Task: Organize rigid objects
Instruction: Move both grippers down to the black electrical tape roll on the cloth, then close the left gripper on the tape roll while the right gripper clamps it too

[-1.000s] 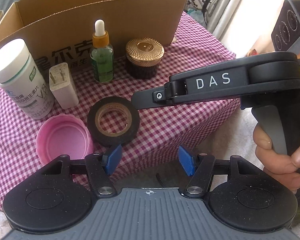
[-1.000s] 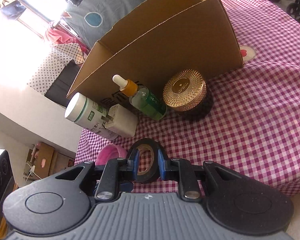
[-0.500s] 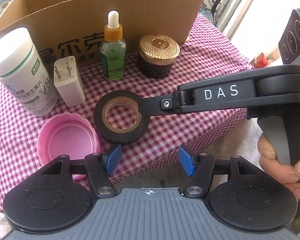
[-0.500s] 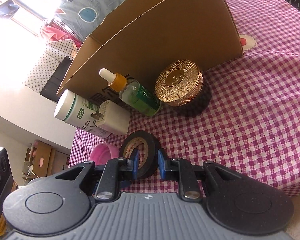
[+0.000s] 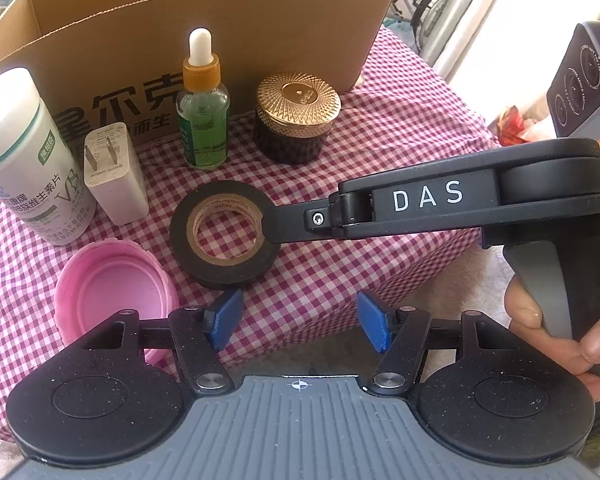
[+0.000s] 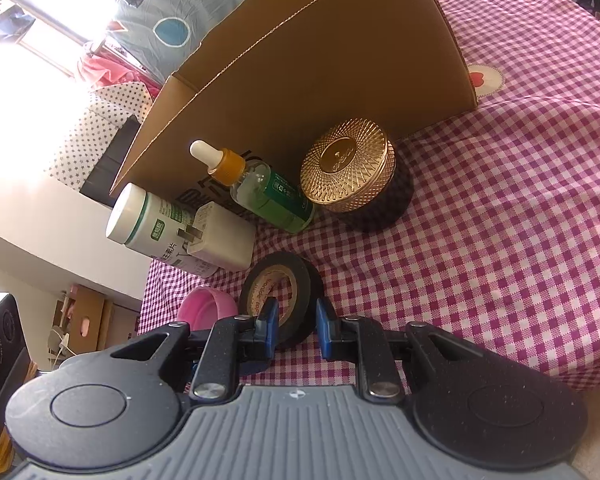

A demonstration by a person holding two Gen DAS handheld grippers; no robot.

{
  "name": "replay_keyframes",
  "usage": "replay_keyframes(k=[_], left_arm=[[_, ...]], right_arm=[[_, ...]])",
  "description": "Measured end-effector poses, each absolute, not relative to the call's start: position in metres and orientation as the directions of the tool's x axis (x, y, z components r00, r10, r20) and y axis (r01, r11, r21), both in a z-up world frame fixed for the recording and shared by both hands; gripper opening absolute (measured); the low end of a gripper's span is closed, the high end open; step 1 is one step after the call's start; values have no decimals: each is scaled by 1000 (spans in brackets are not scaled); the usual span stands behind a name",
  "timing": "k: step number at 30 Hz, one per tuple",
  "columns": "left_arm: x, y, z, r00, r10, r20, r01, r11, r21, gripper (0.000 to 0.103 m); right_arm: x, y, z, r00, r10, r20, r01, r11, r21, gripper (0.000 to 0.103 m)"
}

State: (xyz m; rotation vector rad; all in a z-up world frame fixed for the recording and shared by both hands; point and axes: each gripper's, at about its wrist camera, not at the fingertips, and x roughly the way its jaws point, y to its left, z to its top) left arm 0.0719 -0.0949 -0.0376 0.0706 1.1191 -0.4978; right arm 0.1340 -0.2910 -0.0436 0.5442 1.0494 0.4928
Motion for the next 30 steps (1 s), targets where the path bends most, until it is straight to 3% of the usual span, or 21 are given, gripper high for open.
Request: replay_keyframes(k=[30], left_arm=[[80,-91,-27,435,-269,-860,401,912,-83,69]], right_arm=[[136,-306,-36,436,617,-656,-111,760,641,23]])
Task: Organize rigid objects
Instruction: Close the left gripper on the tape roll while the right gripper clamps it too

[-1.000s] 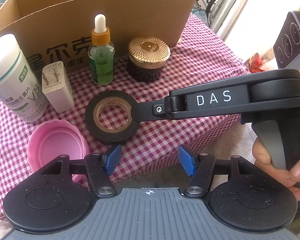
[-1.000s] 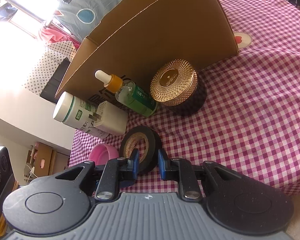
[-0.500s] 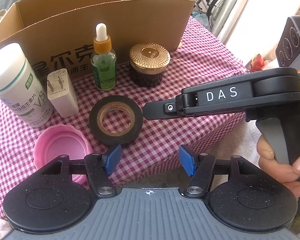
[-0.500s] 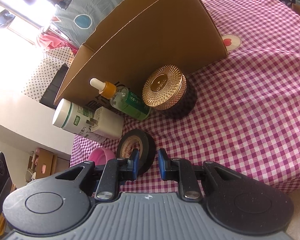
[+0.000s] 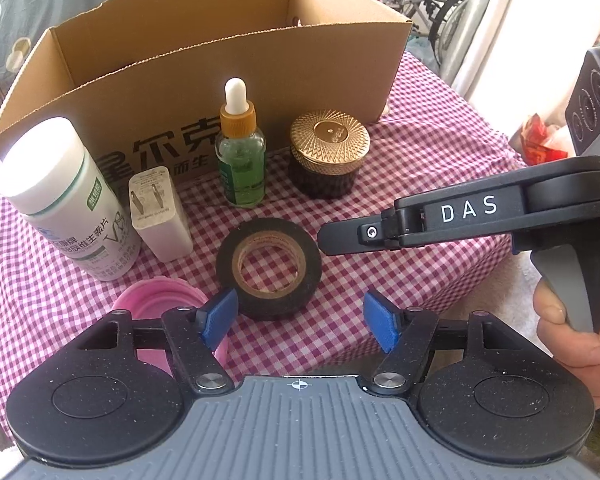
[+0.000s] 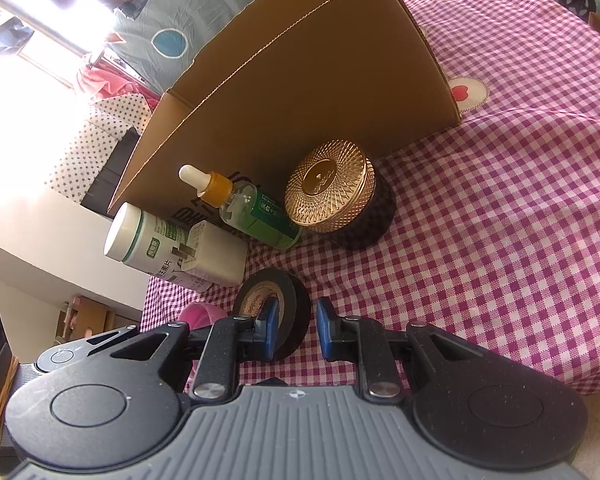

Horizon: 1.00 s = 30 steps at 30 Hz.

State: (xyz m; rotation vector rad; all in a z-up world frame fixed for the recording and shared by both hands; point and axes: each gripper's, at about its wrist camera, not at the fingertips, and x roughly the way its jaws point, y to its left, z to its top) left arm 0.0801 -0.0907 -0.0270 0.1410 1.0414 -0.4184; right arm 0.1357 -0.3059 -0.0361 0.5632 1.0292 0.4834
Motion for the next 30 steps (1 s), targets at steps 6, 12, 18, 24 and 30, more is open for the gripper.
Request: replay_keyframes(k=[6,12,18,24,30], left_arm=[[93,-96,-30,431,-252,-866,401,914,-67,71],[103,-102,-32,432,-240,-869,410,911,-48,78],[103,-108,-34,428,-247,-869,426,903,-47,82],[99,-117,-35,387,-307,-870,452,885,-111,82],[88,-130,-37,385,-333,-861,488,865,-116,82]], right_arm=[[139,-302,-37,432,625,-650,-117,754,647,23],[146,-303,-42,427,634,-645,-105,743,661,23],[144,-310,-44,432,640,-636,-97,734,672,23],[140,-320,-45,442,637,-631,-82,729,679,23],[133,-335,-42,466,619,-633,-67,738,672,23]])
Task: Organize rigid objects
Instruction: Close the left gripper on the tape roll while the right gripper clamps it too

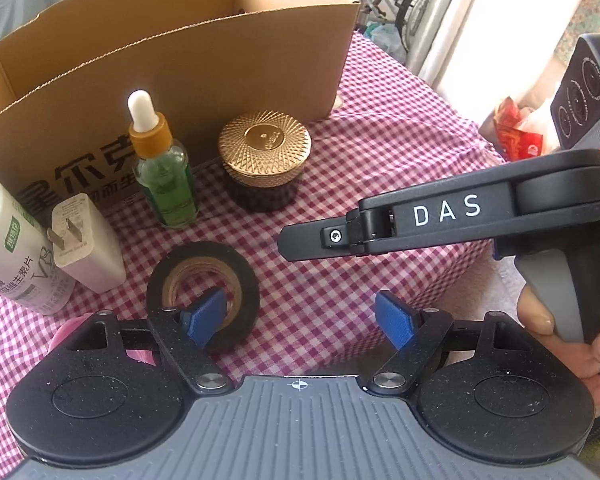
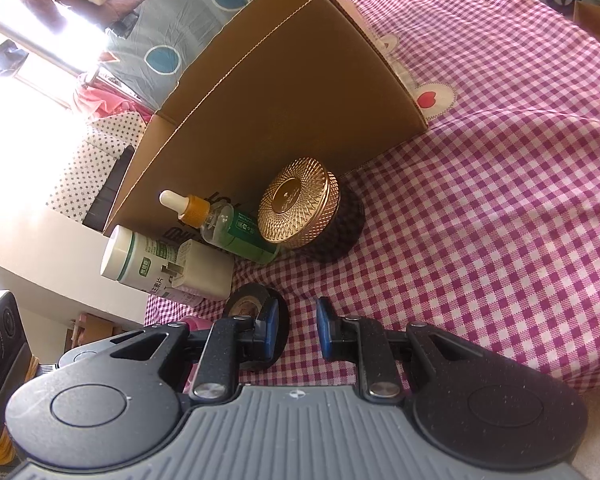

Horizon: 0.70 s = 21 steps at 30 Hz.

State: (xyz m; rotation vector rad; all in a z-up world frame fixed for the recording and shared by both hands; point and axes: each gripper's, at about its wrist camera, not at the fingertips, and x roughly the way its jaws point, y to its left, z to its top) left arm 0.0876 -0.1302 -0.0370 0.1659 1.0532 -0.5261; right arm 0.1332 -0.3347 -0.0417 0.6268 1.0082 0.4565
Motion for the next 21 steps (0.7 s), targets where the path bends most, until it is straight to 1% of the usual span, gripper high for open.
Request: replay_keyframes(k=[6,11,19,21], left_arm=[[78,-125,-29,414,-366,-833,493,860,-133,82],[73,-116,-19,503,-308,-807,465,884,-47,82],[94,-110,-35,471,-225,-853,432,902,0,82],[96,-111,-37,466,-227,-855,439,899,0,85]], right_arm=[[126,-348,-40,484,603,-634,-47,742,669,22],[124,-347,-38,483,608,-629,-60,740,669,23],[131,-324,-35,459,637,-620,-95,729,678,23],[133,-320,-35,454,641,-619,-100,727,679,23]])
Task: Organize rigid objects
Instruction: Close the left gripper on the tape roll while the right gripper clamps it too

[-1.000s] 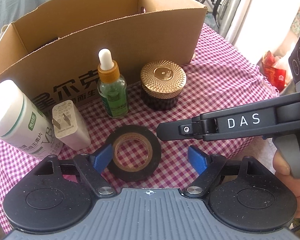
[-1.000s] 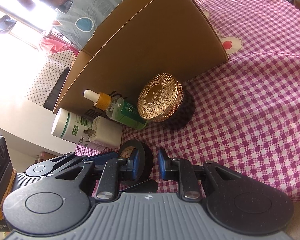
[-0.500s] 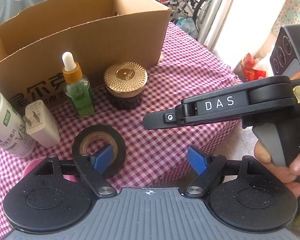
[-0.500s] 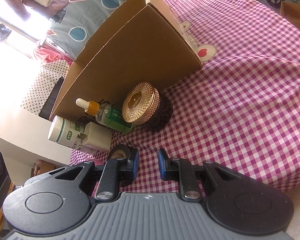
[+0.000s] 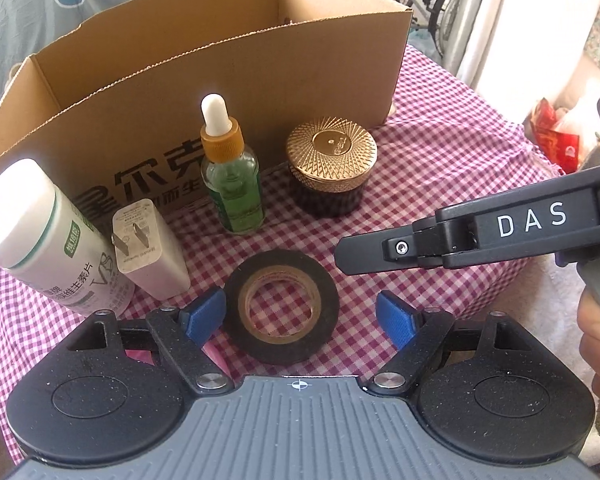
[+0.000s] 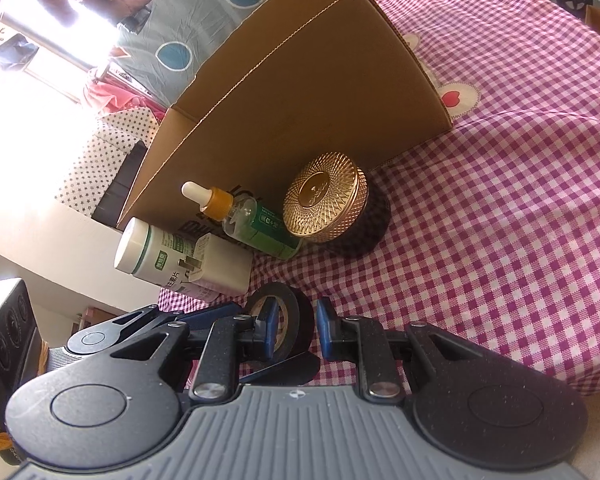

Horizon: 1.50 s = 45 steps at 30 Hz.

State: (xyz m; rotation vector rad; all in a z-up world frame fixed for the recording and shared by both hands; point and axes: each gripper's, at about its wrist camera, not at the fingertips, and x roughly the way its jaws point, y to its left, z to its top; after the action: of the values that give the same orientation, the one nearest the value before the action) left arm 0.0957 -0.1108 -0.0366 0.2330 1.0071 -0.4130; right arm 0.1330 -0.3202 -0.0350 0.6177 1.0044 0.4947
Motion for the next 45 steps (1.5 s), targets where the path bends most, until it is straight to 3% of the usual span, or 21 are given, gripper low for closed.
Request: replay_keyframes(k=[9,19,27,32,45], left_arm=[[94,-124,-40,400,-328,-856,485,868,-107,85],[101,-108,-36,484,-224,-846,426,905,4,85],[108,-107,-44,409,-254,-876,428,902,-61,86],[101,-113,-41,384,-347,-856,456,877,-151,86],[80,-122,-44,439,-309,-844,504,862,-54,83]], right_arm=[[135,-328,-39,463,624,-629,-79,736,672,23],[136,-330,-42,456,633,-626,-81,729,679,23],[140,-318,-40,448,642,-623,-100,728,678,23],[139,-325,-39,462,619,-635,-89,745,661,23],[125,-322,-38,452,581,-677,-118,791,600,23]])
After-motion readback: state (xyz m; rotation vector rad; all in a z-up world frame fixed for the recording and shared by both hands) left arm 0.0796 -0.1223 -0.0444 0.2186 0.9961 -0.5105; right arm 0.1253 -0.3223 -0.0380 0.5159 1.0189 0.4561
